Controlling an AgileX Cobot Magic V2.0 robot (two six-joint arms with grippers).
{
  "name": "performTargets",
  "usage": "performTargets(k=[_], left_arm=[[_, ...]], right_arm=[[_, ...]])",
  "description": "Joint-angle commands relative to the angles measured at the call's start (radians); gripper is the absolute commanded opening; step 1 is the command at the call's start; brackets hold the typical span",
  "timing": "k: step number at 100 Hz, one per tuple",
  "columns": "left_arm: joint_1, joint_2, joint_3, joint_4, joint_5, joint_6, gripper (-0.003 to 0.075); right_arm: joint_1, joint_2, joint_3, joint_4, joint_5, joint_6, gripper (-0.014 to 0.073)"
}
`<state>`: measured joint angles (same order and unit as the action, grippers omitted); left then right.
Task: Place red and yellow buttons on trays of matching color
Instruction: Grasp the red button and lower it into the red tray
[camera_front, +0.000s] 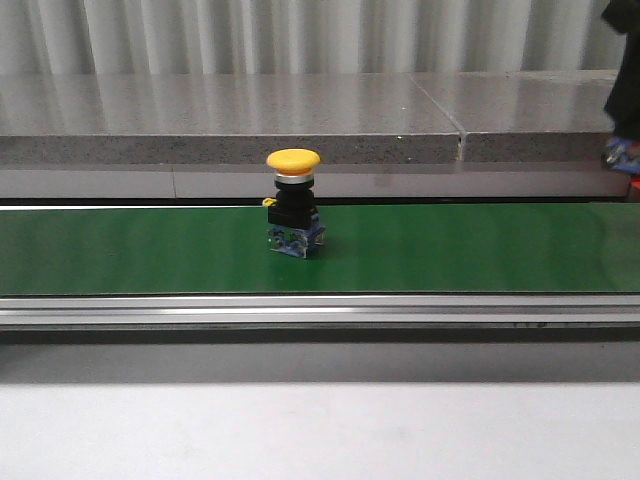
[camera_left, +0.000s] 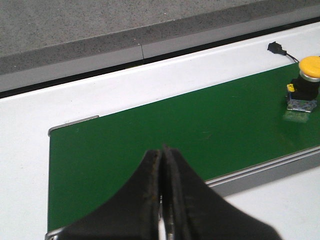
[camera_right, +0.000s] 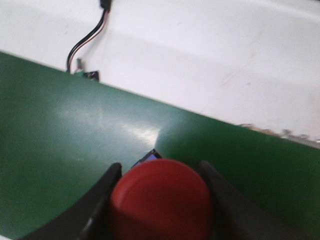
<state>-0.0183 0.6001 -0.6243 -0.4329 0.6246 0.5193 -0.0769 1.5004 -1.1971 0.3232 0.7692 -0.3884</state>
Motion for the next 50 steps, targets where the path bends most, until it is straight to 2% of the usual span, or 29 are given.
performTargets(k=[1,25,50], left_arm=[[-0.006,0.0,-0.027,-0.021,-0.071,-0.001,-0.002],[-0.006,0.0,-0.027,-0.021,-0.071,-0.001,-0.002],[-0.006,0.0,-0.027,-0.021,-0.071,-0.001,-0.002]], right_arm=[[-0.087,-0.032,-0.096,-0.006,-0.014,-0.01,0.0071],[-0.322,0.058,-0.252,-0.006,-0.1,-0.01,0.0071],[-0.429,0.284,-0.496,-0.005,-0.102,0.011,0.0071]])
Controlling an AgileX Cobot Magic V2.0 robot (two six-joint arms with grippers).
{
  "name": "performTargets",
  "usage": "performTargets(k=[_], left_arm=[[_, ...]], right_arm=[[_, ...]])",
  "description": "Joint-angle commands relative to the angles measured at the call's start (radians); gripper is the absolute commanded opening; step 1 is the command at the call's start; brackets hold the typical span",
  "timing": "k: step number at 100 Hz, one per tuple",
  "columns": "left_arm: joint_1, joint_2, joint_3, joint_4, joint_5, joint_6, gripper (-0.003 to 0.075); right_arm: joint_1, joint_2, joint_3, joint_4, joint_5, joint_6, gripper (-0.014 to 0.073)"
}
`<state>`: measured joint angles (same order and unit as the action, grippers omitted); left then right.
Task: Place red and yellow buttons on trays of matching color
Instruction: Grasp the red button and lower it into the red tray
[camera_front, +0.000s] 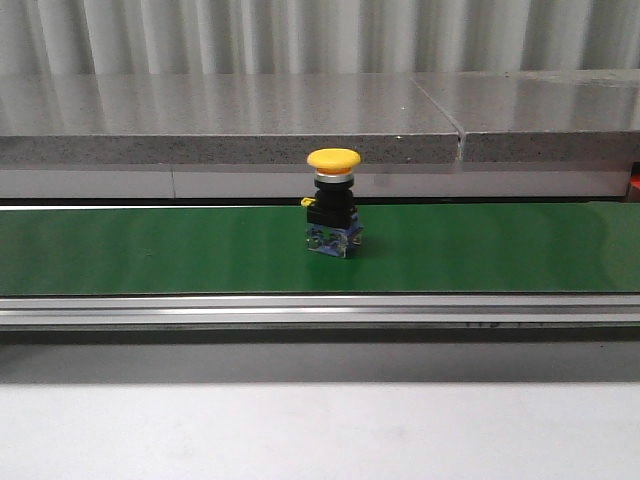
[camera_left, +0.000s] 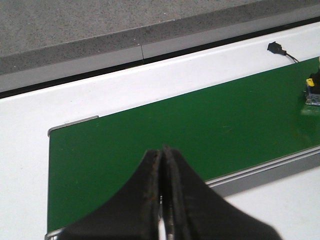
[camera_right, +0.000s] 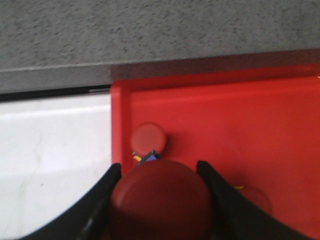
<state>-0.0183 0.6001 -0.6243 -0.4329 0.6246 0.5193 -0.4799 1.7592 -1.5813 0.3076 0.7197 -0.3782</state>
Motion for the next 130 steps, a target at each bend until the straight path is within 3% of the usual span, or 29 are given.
performTargets(k=[1,35,106,118,130], left_arm=[[-0.006,0.0,-0.027,-0.021,-0.071,-0.001,-0.002],[-0.006,0.0,-0.027,-0.021,-0.071,-0.001,-0.002],[-0.006,0.0,-0.027,-0.021,-0.071,-0.001,-0.002],[-0.006,0.0,-0.027,-0.021,-0.071,-0.001,-0.002],[-0.006,0.0,-0.027,-0.021,-0.071,-0.001,-0.002]], right_arm=[[-0.029,0.039,-0.119,0.011,-0.05,0.001,0.0071],[-0.066,0.297,-0.354,0.01,-0.004,0.001,0.0071],[-0.066,0.42,-0.362,-0.037,-0.057,0.001,0.0073],[-0.066,0.423,-0.362,-0.037,-0.056,0.001,0.0134],[-0.066,0.433,-0.362,-0.037,-0.053,0.001,0.0272]])
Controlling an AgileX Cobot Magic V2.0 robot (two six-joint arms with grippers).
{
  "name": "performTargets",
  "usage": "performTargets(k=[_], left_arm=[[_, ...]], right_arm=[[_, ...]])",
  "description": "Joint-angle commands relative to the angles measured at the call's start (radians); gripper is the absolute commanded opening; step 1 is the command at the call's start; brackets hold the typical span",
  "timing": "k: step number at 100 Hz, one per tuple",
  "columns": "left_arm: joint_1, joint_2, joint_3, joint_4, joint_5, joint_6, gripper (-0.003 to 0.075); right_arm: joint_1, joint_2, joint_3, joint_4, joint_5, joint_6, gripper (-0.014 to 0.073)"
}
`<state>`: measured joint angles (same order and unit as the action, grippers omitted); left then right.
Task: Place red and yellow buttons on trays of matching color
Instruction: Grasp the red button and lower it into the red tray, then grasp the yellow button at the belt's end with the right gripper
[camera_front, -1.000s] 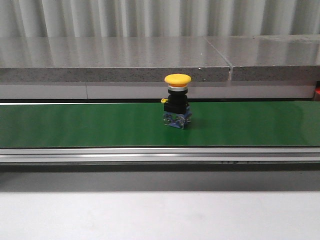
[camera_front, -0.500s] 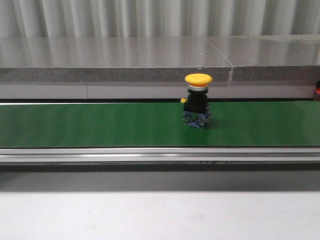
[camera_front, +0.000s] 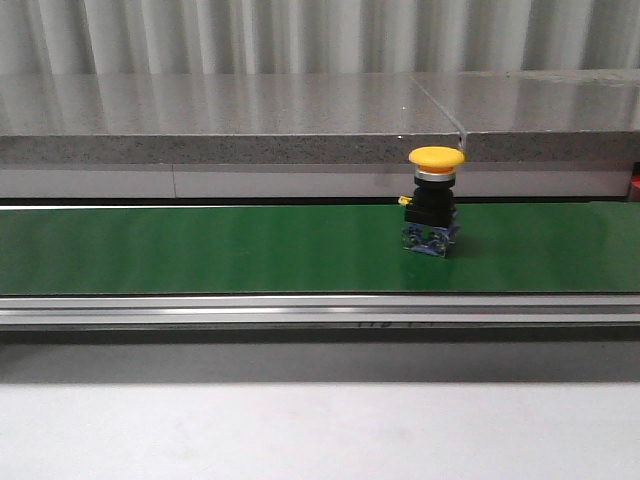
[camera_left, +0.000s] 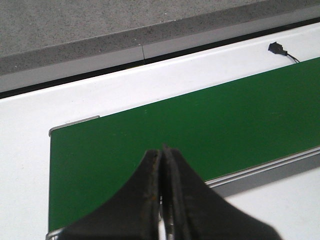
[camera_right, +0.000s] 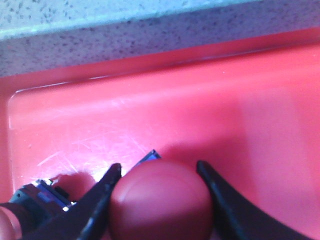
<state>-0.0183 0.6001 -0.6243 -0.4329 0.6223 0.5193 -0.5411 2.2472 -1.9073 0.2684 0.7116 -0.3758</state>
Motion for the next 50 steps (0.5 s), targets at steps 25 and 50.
performTargets(k=[25,50], left_arm=[[-0.006,0.0,-0.027,-0.021,-0.069,-0.001,-0.002],[-0.006,0.0,-0.027,-0.021,-0.069,-0.001,-0.002]], right_arm=[[-0.005,-0.054,-0.036,0.002,-0.046,-0.001,0.0493],[-0.005,-0.084,-0.067,0.002,-0.013,-0.001,0.0552]])
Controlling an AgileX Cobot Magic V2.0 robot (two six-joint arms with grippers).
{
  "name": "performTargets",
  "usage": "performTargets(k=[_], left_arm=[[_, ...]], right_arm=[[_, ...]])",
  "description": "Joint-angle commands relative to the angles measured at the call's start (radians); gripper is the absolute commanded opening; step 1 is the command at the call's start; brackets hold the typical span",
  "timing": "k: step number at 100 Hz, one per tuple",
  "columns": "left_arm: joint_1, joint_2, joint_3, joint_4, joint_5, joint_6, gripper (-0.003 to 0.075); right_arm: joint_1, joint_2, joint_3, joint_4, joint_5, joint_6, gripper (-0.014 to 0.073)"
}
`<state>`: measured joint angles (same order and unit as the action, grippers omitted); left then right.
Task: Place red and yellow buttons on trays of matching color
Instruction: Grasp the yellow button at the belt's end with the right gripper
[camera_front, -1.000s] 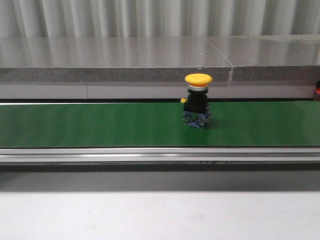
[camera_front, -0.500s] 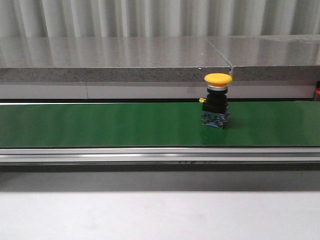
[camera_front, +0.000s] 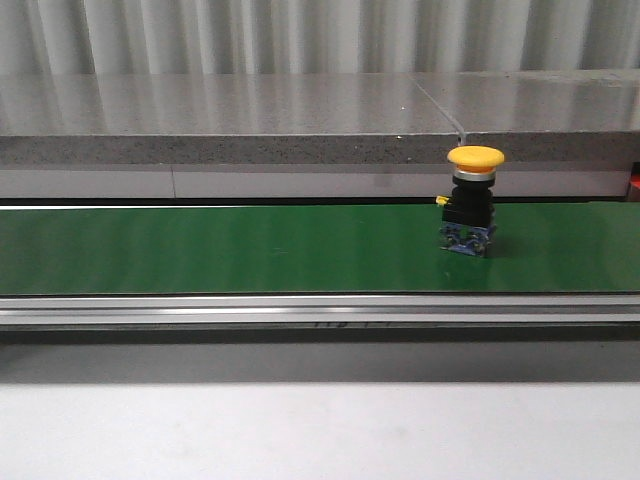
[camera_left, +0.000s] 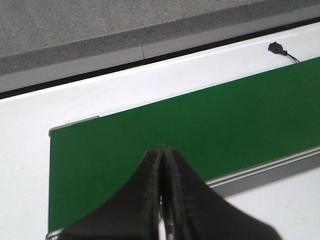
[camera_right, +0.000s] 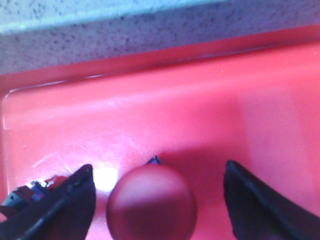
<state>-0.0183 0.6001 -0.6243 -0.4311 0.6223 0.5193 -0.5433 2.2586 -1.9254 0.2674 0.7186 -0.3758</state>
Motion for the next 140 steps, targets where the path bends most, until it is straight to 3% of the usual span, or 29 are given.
performTargets(k=[1,62,92,124,140], left_arm=[[-0.006,0.0,-0.027,-0.023,-0.069,-0.001,-0.002],[-0.006,0.0,-0.027,-0.023,-0.069,-0.001,-0.002],[-0.006,0.0,-0.027,-0.023,-0.069,-0.001,-0.002],[-0.006,0.0,-0.027,-0.023,-0.069,-0.001,-0.002],[-0.006,0.0,-0.027,-0.023,-0.069,-0.001,-0.002]], right_arm=[[-0.003,-0.101,-0.051,0.003,-0.017,-0.001,0.0552],[0.022,-0.467,-0.023,0.028,0.168,0.015,0.0552],[0.081,-0.693,0.222,0.028,0.262,0.014,0.0552],[0.176,-0.932,0.556,0.032,0.257,0.015,0.0552],[0.241,-0.964,0.619,0.033,0.395,0.015,0.0552]])
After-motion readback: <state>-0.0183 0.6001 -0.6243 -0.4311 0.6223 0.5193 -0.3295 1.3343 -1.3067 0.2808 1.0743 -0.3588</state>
